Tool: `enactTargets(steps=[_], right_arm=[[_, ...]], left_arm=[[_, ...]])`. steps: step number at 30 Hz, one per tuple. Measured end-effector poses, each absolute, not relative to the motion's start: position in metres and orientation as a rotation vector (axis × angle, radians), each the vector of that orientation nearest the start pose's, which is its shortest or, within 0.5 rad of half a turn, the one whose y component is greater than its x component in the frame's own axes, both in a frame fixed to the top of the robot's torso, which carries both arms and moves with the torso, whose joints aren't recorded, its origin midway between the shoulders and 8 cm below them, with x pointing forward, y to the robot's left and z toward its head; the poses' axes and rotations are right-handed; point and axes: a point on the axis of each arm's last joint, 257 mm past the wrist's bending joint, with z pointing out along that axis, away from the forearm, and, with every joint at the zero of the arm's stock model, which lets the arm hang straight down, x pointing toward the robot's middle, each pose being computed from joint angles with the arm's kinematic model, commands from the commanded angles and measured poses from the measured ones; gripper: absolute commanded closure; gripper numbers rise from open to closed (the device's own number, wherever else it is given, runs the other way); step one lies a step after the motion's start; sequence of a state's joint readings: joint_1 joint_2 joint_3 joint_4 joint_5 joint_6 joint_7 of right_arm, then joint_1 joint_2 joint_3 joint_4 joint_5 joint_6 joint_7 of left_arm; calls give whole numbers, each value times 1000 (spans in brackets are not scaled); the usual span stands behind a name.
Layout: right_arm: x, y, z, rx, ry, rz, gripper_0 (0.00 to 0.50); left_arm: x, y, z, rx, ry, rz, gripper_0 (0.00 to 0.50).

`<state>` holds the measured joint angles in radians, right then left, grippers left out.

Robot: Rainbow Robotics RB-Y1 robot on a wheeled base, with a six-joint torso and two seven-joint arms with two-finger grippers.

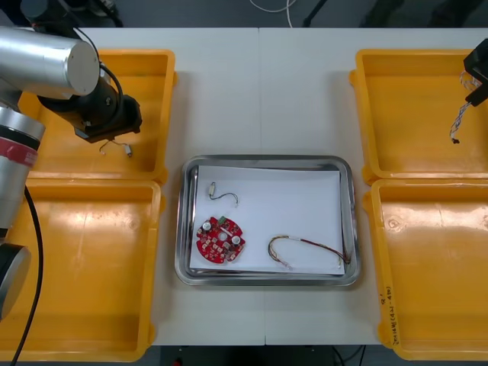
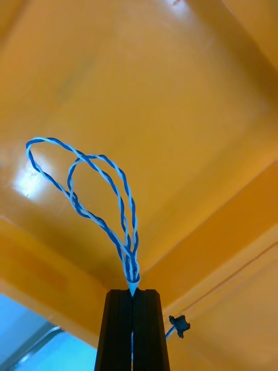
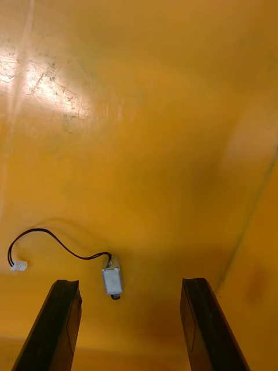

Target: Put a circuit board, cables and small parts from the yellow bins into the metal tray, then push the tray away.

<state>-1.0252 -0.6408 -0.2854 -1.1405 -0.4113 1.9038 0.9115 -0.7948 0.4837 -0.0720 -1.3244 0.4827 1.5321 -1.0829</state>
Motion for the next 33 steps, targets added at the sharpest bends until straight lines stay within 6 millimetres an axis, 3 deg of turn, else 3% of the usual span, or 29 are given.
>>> enactTargets(steps=[6,12,21,28,29,31,33], right_arm=[[550,-375,-47,908,2476,244,500],[551,-359,-27,743,2442,215,500],[543,-293,-12,419,2444,230,500],[528,-243,-19,159,2480,232,500],[525,-236,-20,113,2486,231,500],[520,-221,-23,17,2495,223,500],[514,-208,-27,-49,2504,217,500]], left_arm=[[583,265,-206,-367,2596,-149,0],[579,267,-217,-367,2605,-145,0],[578,266,-231,-354,2603,-140,0],[578,266,-234,-350,2600,-139,0],[578,266,-235,-346,2598,-138,21],[579,264,-236,-338,2597,-135,138],[578,264,-237,-334,2600,-132,417]])
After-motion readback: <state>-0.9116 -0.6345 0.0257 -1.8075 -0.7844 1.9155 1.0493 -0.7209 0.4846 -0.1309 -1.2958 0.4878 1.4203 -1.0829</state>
